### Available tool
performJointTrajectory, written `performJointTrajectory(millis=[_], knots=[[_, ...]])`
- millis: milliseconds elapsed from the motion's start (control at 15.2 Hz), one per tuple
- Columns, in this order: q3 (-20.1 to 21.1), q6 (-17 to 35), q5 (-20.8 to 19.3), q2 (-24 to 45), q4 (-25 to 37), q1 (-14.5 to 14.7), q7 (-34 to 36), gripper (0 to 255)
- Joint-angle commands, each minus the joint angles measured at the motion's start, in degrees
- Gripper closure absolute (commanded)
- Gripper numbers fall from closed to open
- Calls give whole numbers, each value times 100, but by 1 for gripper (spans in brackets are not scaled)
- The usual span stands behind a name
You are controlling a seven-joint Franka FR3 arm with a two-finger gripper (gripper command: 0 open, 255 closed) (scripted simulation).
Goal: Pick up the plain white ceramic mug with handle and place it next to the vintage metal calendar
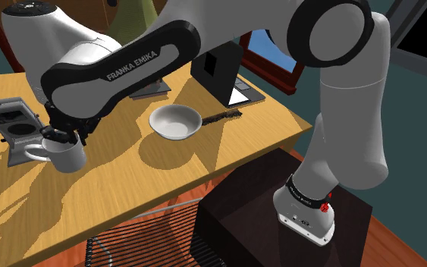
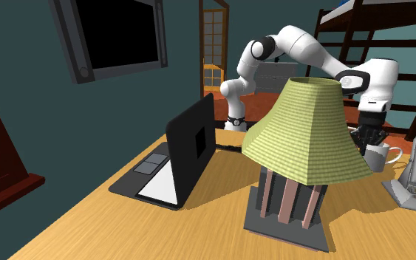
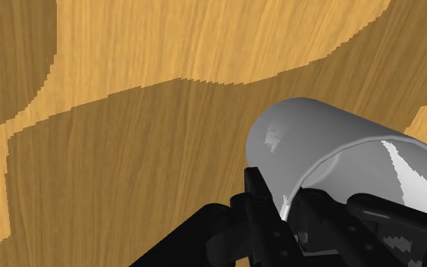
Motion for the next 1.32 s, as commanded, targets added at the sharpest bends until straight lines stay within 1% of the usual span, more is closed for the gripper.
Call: performJointTrajectory(millis=[0,132,198,528,792,1254], knots=[[0,5,-1,3,0,1,2,255],[0,5,-1,3,0,1,2,255],[0,5,-1,2,0,1,2,0],[0,5,-1,2,0,1,2,0],[66,-516,110,-387,137,-5,-65,0],[65,-516,110,-387,137,-5,-65,0]])
